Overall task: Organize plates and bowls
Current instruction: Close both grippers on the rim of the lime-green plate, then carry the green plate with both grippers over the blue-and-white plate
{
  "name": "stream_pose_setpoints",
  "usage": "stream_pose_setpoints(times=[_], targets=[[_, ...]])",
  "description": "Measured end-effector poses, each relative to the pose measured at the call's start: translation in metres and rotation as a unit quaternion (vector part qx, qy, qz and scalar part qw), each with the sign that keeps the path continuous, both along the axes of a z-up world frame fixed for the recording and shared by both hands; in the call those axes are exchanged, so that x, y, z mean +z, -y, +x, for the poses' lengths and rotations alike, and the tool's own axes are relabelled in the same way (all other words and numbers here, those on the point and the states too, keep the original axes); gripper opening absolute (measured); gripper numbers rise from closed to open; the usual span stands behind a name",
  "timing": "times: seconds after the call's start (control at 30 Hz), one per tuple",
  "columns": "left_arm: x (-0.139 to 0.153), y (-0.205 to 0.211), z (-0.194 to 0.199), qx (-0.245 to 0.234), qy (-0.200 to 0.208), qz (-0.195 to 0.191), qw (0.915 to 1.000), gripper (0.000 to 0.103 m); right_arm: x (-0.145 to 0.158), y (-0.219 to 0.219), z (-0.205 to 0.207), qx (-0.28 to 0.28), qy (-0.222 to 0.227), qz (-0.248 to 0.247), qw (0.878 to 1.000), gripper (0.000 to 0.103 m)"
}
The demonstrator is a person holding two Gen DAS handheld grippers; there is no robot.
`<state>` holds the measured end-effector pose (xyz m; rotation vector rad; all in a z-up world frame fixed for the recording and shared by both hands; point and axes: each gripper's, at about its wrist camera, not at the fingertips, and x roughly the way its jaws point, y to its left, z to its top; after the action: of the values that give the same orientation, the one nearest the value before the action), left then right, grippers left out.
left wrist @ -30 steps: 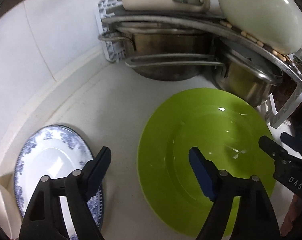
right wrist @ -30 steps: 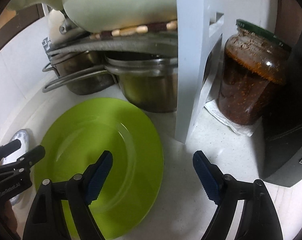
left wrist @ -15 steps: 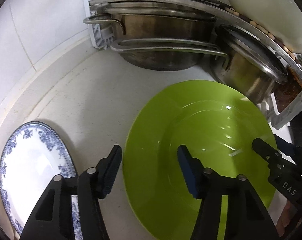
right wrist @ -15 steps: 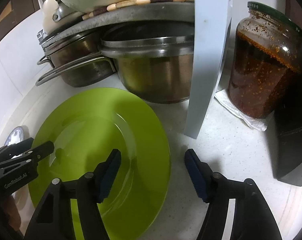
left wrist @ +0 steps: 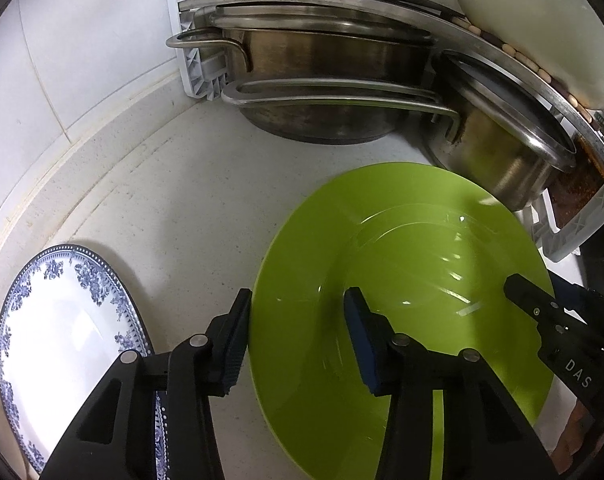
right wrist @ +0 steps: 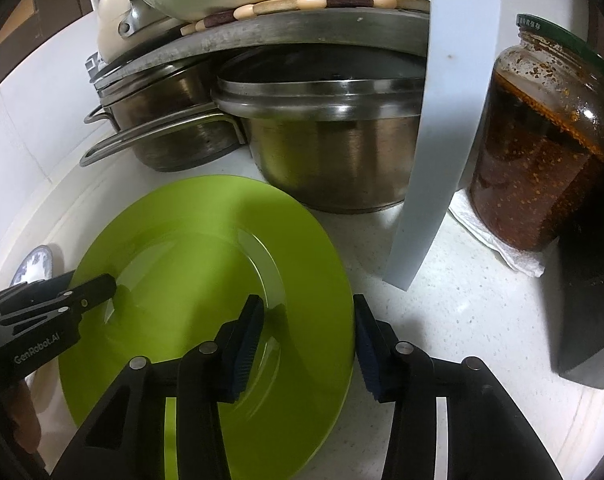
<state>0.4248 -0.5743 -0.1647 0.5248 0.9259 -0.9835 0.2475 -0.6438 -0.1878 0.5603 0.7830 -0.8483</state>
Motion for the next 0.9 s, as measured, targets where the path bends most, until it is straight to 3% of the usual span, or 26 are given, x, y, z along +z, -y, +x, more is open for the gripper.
stream_pose_setpoints(times=[0.43,0.9], targets=[[0.010,-0.015,-0.012,0.008,0.021,-0.008,0.9997,0.043,0.004,-0.005,-0.010,-0.001,0.011,-0.009,1.000,0.039],[0.061,-0.080,-0.041,0.064,0.023,-0.027,0.9973,0.043,0.042,-0.046,-0.029,0.031,0.035,-0.036,0.998,0.039]])
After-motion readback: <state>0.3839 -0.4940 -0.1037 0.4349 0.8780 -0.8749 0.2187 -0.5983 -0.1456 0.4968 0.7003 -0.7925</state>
